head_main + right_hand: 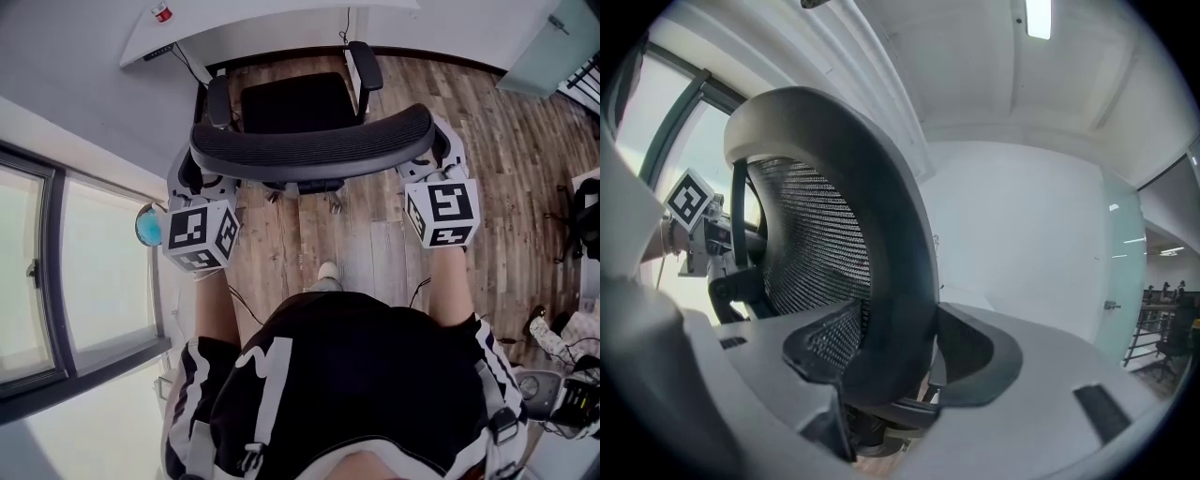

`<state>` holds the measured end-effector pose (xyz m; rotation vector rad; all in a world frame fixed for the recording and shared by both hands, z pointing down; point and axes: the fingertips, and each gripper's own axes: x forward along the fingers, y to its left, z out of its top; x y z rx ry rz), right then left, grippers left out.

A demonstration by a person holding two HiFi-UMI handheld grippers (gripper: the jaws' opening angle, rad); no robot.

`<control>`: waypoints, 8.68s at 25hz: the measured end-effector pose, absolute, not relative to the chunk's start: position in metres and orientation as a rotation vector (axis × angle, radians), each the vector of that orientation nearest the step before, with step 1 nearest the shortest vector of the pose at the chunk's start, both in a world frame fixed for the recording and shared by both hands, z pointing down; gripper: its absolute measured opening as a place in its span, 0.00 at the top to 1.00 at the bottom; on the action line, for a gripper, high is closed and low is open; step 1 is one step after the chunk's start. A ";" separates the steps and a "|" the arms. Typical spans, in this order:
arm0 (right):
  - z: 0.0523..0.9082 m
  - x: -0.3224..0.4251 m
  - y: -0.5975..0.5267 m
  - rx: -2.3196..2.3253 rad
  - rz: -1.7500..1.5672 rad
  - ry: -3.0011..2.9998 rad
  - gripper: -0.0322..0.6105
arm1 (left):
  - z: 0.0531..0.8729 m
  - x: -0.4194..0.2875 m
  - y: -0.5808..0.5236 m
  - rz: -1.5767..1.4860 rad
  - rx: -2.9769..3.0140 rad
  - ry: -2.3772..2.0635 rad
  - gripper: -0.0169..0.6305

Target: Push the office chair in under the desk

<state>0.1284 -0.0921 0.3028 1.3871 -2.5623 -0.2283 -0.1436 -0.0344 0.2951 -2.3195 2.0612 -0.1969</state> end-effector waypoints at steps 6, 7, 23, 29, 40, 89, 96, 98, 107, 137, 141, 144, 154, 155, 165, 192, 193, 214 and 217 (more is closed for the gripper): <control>0.303 0.120 -0.106 1.383 -0.223 -2.548 0.57 | 0.296 -0.151 -0.044 -0.189 -2.324 2.049 0.55; 0.303 0.121 -0.108 1.388 -0.221 -2.546 0.57 | 0.296 -0.151 -0.047 -0.189 -2.324 2.044 0.55; 0.301 0.111 -0.137 1.375 -0.196 -2.529 0.57 | 0.294 -0.161 -0.075 -0.199 -2.342 2.017 0.55; 0.303 0.110 -0.138 1.388 -0.205 -2.528 0.57 | 0.295 -0.161 -0.076 -0.202 -2.342 2.013 0.55; 0.302 0.107 -0.149 1.380 -0.209 -2.544 0.57 | 0.293 -0.163 -0.086 -0.204 -2.323 2.022 0.55; 0.301 0.072 -0.240 1.353 -0.222 -2.552 0.57 | 0.293 -0.198 -0.176 -0.206 -2.314 2.048 0.55; 0.302 0.070 -0.256 1.372 -0.222 -2.551 0.57 | 0.294 -0.201 -0.194 -0.213 -2.317 2.044 0.55; 0.302 0.069 -0.260 1.371 -0.220 -2.550 0.57 | 0.294 -0.203 -0.198 -0.213 -2.316 2.047 0.55; 0.301 0.060 -0.279 1.362 -0.222 -2.549 0.57 | 0.293 -0.212 -0.218 -0.209 -2.316 2.049 0.55; 0.299 0.035 -0.342 1.357 -0.214 -2.543 0.57 | 0.291 -0.237 -0.284 -0.221 -2.330 2.047 0.55; 0.300 0.034 -0.348 1.361 -0.209 -2.541 0.57 | 0.291 -0.238 -0.291 -0.232 -2.337 2.043 0.55; 0.300 0.032 -0.353 1.361 -0.210 -2.543 0.57 | 0.291 -0.240 -0.296 -0.234 -2.337 2.046 0.55; 0.301 0.024 -0.374 1.363 -0.213 -2.547 0.57 | 0.292 -0.249 -0.318 -0.233 -2.340 2.050 0.55; 0.301 0.023 -0.376 1.362 -0.212 -2.547 0.57 | 0.292 -0.250 -0.320 -0.231 -2.340 2.051 0.55; 0.299 0.015 -0.396 1.352 -0.206 -2.546 0.57 | 0.291 -0.257 -0.341 -0.237 -2.344 2.058 0.55; 0.297 -0.002 -0.451 1.318 -0.230 -2.580 0.57 | 0.289 -0.274 -0.391 -0.221 -2.311 2.070 0.55; 0.297 -0.003 -0.453 1.318 -0.231 -2.581 0.57 | 0.289 -0.275 -0.393 -0.219 -2.309 2.070 0.55; 0.297 -0.017 -0.477 1.304 -0.231 -2.581 0.57 | 0.292 -0.289 -0.418 -0.235 -2.322 2.096 0.55; 0.297 -0.020 -0.478 1.302 -0.229 -2.583 0.57 | 0.292 -0.292 -0.419 -0.232 -2.324 2.095 0.55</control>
